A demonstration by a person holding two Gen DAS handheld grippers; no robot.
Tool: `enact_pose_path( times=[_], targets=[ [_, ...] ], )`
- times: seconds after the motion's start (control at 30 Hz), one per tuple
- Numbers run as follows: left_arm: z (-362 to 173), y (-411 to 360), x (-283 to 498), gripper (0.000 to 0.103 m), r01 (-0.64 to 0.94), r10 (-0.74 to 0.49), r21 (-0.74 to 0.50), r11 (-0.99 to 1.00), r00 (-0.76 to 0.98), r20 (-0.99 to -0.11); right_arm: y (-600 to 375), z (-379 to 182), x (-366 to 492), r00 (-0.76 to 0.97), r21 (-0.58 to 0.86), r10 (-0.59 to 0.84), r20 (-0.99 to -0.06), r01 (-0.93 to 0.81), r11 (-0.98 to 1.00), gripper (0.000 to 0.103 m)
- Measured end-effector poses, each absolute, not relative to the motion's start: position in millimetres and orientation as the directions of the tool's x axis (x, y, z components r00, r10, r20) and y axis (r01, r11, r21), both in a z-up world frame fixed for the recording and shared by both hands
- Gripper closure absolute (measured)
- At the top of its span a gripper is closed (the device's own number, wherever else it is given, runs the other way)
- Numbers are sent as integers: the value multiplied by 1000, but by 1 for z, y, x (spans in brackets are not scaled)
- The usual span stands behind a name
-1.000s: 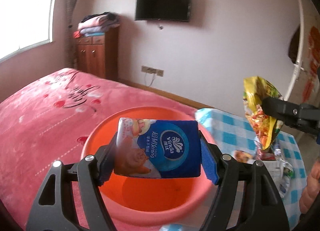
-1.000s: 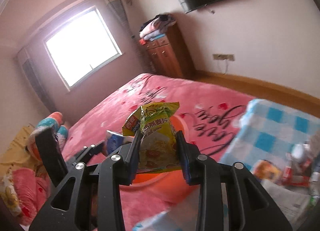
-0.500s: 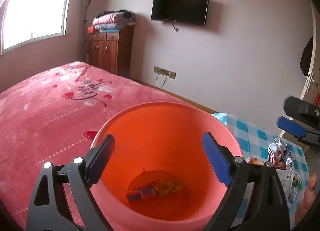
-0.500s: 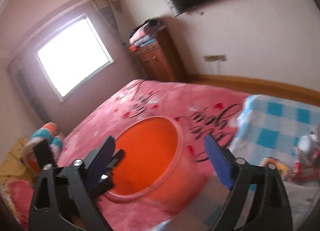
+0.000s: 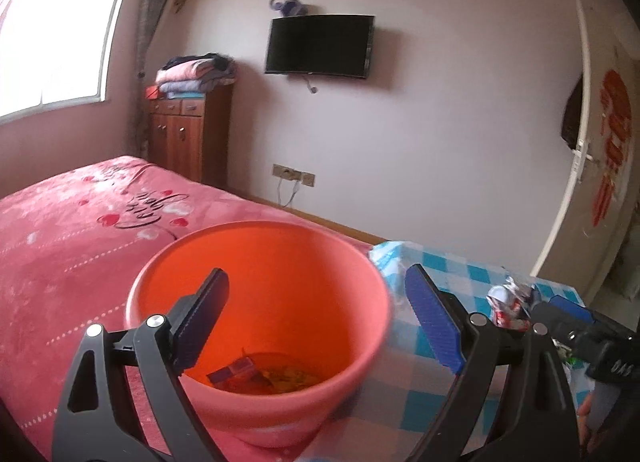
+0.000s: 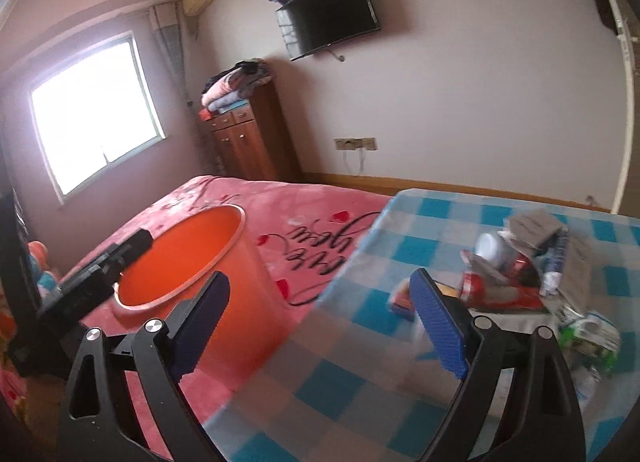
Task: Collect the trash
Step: 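Move both tools back over the table toward the remaining trash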
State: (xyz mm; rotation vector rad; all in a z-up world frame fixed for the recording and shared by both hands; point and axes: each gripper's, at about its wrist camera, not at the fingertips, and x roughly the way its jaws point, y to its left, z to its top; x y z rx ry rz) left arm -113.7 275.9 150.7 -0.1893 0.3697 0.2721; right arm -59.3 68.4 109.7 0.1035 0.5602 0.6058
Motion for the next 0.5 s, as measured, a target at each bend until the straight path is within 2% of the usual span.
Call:
enact_pose_path(
  times=[0.5],
  targets=[
    [136, 219, -113, 13, -168, 91, -135, 976, 888, -450, -13, 80, -79, 790, 288, 474, -390, -384, 877, 6]
  ],
)
